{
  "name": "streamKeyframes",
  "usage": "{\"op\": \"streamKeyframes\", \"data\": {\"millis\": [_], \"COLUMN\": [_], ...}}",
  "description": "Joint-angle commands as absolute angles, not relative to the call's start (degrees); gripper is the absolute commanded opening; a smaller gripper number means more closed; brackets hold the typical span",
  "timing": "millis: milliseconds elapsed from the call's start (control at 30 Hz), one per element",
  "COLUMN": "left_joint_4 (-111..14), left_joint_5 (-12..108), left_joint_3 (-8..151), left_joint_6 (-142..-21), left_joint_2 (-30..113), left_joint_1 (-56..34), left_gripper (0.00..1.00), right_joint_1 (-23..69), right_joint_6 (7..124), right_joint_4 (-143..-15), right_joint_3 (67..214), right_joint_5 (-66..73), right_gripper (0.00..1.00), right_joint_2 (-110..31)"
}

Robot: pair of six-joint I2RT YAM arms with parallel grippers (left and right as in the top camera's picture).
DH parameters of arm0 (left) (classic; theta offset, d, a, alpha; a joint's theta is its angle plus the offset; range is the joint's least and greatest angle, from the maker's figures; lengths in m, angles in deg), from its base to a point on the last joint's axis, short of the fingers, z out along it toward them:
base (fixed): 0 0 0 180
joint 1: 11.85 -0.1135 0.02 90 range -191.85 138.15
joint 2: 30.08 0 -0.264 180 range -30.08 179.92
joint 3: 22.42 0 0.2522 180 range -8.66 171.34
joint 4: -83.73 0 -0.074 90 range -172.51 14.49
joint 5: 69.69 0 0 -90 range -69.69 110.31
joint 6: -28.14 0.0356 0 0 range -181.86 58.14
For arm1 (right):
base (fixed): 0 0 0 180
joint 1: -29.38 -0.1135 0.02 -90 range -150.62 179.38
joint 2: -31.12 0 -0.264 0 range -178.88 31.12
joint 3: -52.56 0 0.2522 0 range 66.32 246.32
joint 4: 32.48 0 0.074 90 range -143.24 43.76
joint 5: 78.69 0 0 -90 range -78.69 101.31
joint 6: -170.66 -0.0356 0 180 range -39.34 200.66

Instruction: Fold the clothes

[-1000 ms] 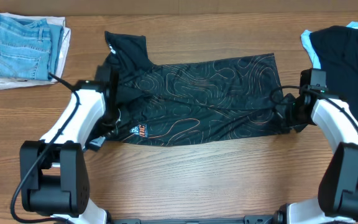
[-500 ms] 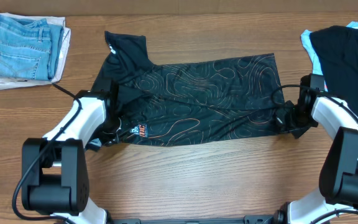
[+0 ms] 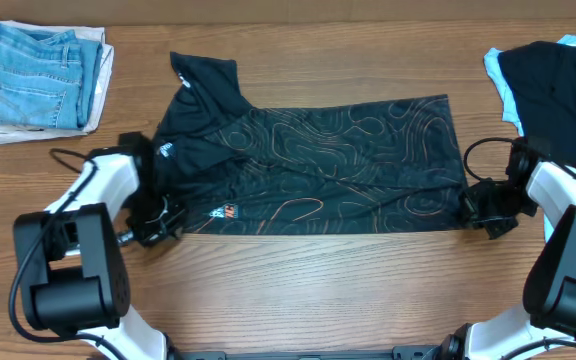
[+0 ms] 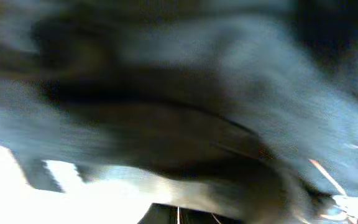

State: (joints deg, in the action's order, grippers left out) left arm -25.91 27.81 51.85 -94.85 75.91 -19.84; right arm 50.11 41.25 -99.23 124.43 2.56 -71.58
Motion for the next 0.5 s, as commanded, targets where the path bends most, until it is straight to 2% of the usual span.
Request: {"op": "streamKeyframes", "data": {"millis": [0,300,467], "left_joint_4": [-25.23,-19.96,-12.84], "left_joint_5": [24.16,18.92,10.37], "left_joint_3": [50.76,54.32,61.01], "left_joint_6": [-91.68,-92.38,-98.13], "left_joint_2": [78.23,78.12,77.84], "left_joint_1": [-22.90,-24.17,-24.17], "left_gripper": [0.04,0.04,0.04], "right_joint_1": [50.90,50.90,50.90], "right_joint_6": [36.79,34.12,33.92], "right_joint_4": [-101.72,-105.29,-107.58], "right_joint_3": [122.72,122.75,122.75], "right_joint_5": [7.82,7.85,8.35], "right_gripper": [0.04,0.04,0.04], "right_joint_2": [-71.53,-62.99,-53.98]}}
